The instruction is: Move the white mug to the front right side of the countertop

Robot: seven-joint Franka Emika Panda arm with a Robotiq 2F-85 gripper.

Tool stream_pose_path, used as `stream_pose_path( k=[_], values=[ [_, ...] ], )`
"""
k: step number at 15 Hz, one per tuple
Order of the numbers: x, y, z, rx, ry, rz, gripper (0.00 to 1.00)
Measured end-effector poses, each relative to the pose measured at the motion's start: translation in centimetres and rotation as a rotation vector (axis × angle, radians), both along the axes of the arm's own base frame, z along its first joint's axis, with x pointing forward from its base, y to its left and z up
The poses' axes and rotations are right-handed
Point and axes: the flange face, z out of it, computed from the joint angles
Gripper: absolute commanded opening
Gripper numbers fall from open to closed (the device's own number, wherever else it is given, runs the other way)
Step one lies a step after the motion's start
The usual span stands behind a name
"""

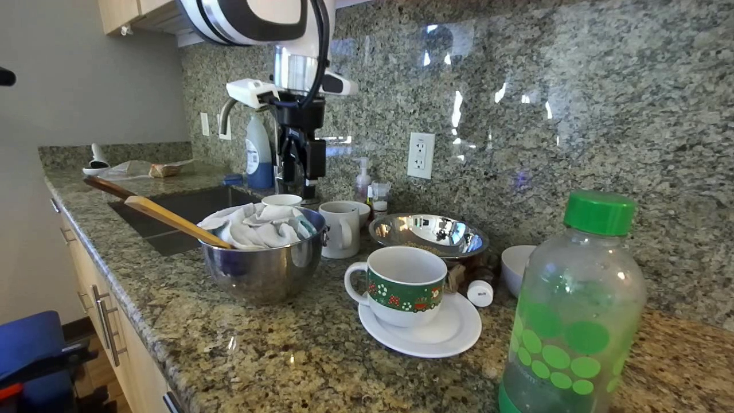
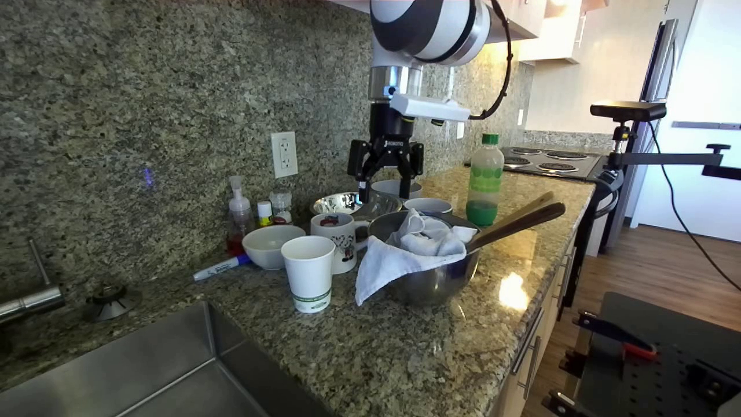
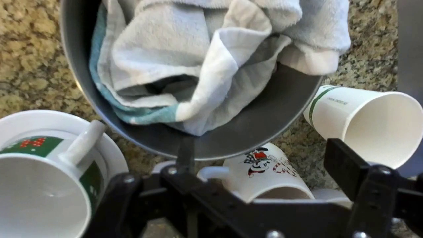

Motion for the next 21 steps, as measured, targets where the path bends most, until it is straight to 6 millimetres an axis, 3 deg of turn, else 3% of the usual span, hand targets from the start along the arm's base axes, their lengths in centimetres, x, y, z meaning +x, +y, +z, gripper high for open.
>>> stream_pose_path(
  k=[3, 7, 21],
  values=[
    [2.3, 0.7, -1.4, -0.006, -0.038, -0.003, 1.0],
    [4.5, 1.0, -1.8, -0.022, -0.06, -0.019, 1.0],
    [7.0, 0.3, -3.5, -0.046, -0.08, -0.026, 1.0]
  ],
)
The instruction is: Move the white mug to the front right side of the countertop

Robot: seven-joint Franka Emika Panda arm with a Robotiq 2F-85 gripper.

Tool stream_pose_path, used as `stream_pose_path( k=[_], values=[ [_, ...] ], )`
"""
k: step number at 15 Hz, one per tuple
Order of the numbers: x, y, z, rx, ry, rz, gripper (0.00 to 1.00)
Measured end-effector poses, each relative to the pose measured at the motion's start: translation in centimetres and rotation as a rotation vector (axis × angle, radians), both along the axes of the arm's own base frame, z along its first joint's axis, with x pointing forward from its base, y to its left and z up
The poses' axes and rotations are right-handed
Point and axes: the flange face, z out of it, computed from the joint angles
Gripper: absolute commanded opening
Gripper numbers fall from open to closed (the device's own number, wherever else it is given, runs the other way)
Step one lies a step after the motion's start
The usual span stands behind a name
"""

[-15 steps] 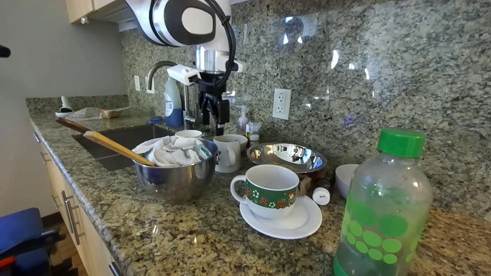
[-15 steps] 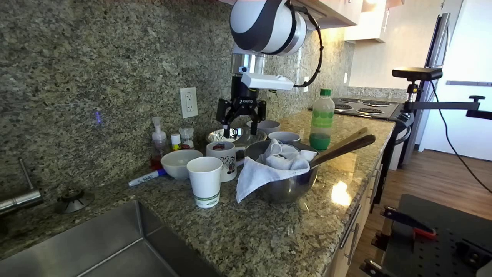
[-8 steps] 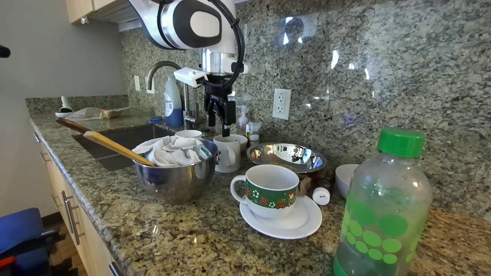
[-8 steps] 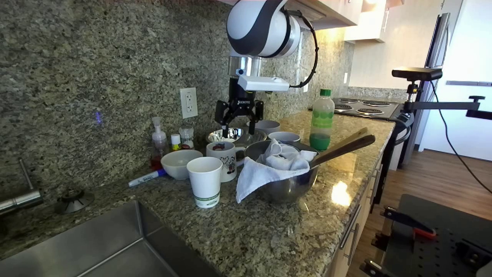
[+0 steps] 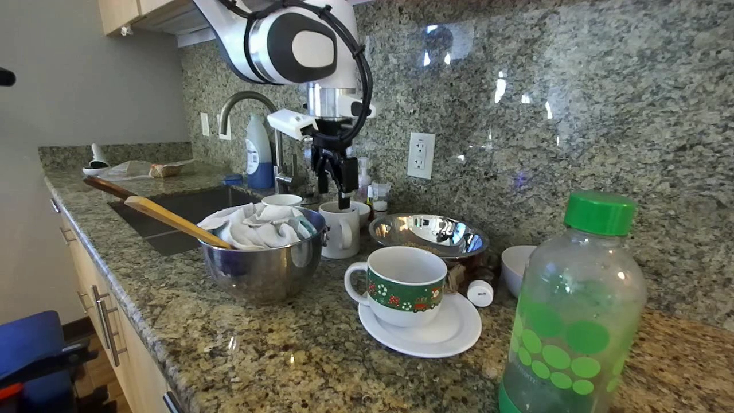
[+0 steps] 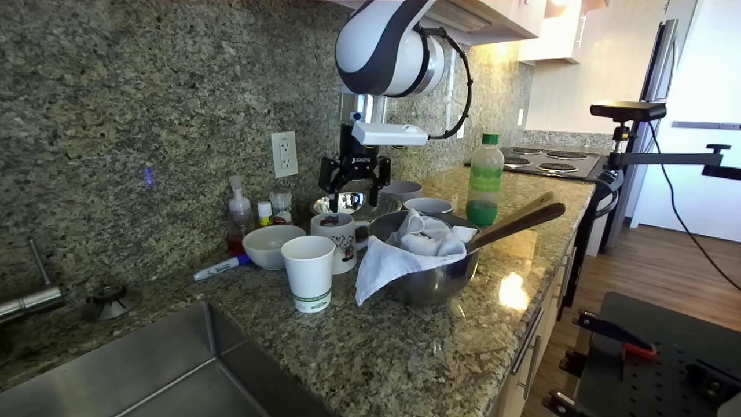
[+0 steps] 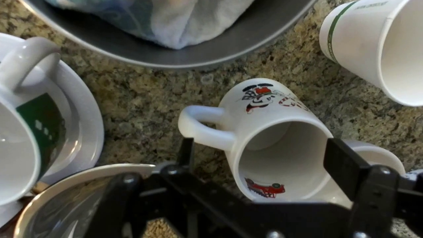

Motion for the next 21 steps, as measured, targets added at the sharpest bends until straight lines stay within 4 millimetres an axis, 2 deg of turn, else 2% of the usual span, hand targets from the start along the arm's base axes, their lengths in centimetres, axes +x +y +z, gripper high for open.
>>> stream_pose_path(
  k=[8, 21],
  values=[
    [1.5, -0.2, -3.8, -0.007, -0.013, -0.007, 1.0],
    [3.1, -1.4, -3.9, -0.018, -0.045, -0.06, 1.0]
  ],
)
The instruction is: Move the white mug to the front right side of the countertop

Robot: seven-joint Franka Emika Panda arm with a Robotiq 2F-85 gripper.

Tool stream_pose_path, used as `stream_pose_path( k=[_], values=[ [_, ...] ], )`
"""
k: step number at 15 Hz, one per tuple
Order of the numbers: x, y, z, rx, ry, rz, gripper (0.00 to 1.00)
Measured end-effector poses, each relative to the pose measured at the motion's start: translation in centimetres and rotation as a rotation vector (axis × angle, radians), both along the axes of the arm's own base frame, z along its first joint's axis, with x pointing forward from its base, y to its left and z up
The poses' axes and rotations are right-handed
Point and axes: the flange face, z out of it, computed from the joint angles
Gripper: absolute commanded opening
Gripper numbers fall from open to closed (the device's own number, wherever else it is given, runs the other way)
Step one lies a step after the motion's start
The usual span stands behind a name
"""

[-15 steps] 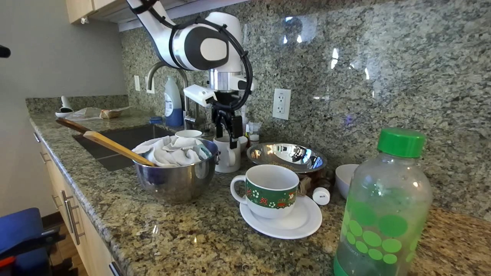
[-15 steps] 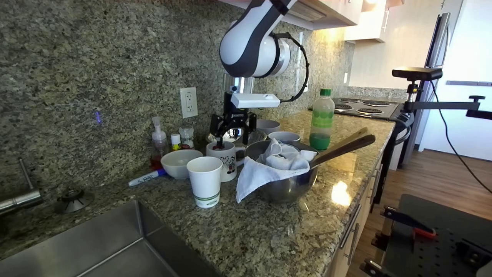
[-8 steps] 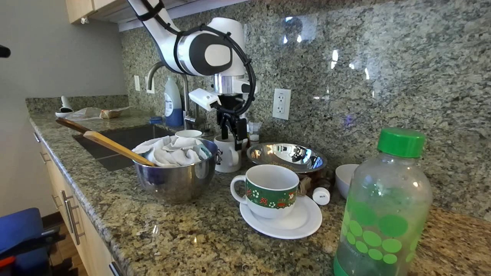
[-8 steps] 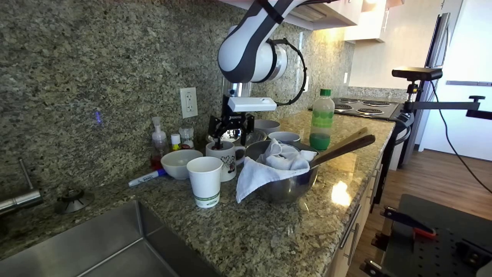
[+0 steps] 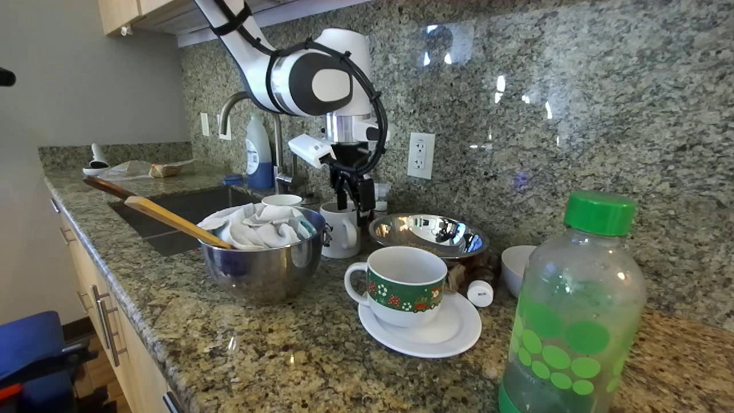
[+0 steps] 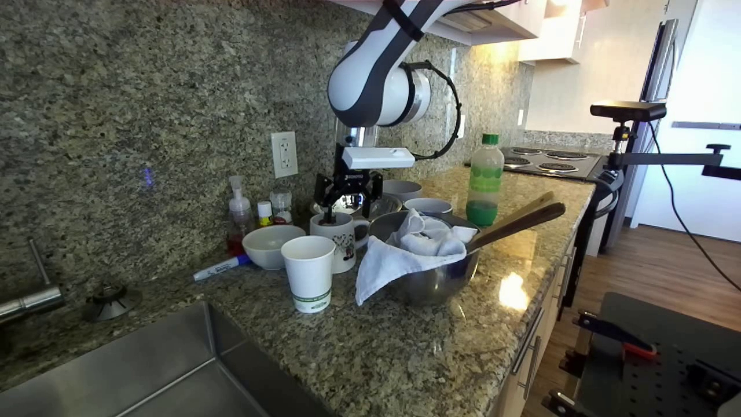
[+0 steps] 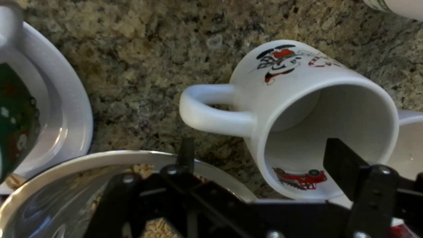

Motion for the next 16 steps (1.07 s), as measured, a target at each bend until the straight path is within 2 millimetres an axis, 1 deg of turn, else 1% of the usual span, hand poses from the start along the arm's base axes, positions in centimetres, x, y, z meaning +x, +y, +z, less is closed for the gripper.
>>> stream_pose_path(
  k=[4, 5, 6, 9, 11, 14, 16],
  values=[
    [-0.1, -0.5, -0.8, -0.004, 0.011, -0.007, 1.0],
    [-0.1, -0.5, -1.0, -0.005, 0.011, -0.008, 0.89],
    [-0.1, -0.6, -1.1, -0.005, 0.012, -0.008, 0.74],
    [0.0, -0.5, -1.2, -0.006, 0.009, -0.007, 0.49],
    [0.0, -0.3, -1.2, -0.009, 0.006, -0.003, 0.36],
    [0.0, 0.0, -1.1, -0.02, 0.001, 0.009, 0.12],
    [0.1, 0.2, -1.1, -0.032, 0.0, 0.007, 0.02]
  ],
)
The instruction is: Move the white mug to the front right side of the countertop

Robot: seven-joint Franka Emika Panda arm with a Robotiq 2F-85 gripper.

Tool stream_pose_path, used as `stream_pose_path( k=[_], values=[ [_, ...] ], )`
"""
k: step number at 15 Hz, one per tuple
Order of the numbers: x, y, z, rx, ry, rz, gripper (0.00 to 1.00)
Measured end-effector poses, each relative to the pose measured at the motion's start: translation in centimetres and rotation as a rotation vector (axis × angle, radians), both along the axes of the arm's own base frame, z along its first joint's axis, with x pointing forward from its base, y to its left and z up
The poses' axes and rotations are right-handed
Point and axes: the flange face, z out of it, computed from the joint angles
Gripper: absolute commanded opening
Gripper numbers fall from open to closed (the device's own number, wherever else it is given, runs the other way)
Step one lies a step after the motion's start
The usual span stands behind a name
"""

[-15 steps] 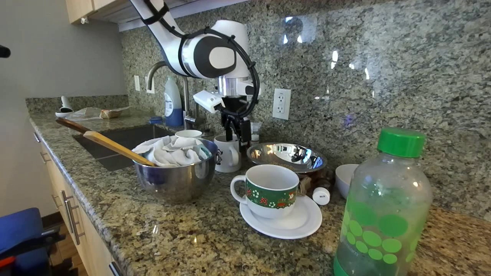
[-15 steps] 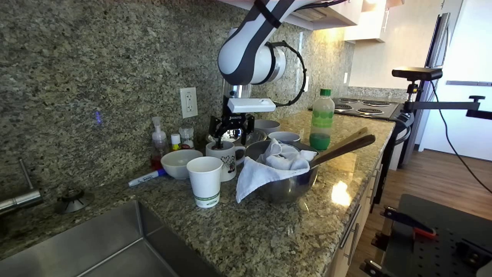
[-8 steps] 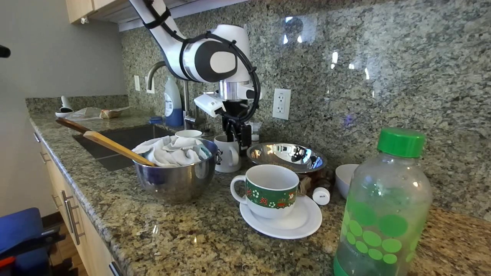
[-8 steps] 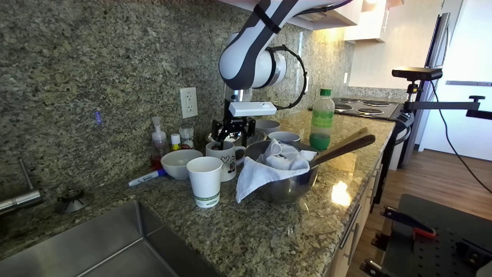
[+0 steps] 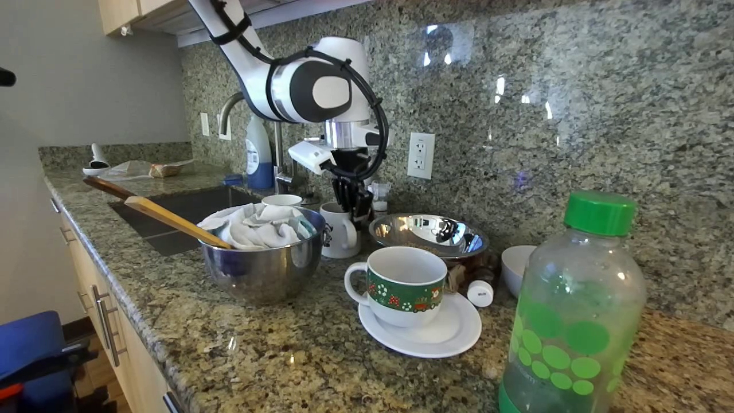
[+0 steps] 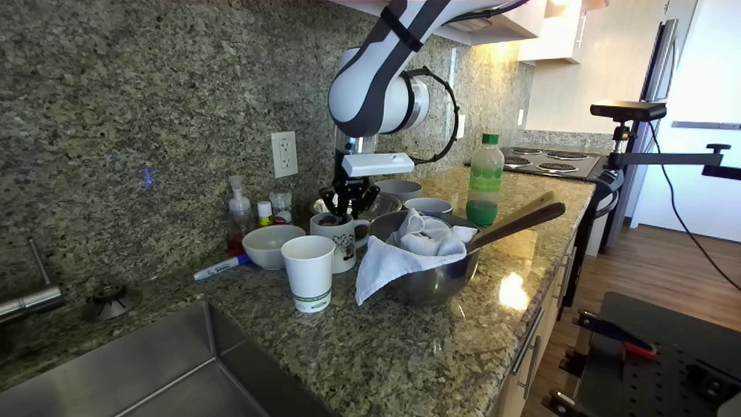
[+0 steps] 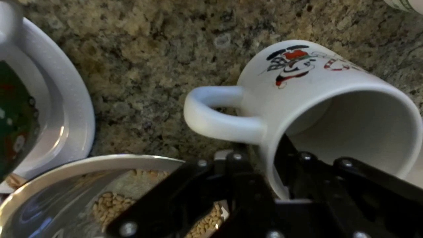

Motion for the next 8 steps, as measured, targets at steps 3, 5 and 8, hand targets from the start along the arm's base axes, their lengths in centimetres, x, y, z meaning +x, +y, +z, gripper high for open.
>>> stream_pose_path(
  k=[3, 5, 8],
  values=[
    [0.02, 0.12, 0.06, -0.01, -0.002, -0.002, 0.06],
    [0.02, 0.12, 0.06, -0.013, -0.002, -0.001, 0.06],
    [0.0, 0.05, 0.07, -0.013, -0.002, -0.002, 0.06]
  ],
)
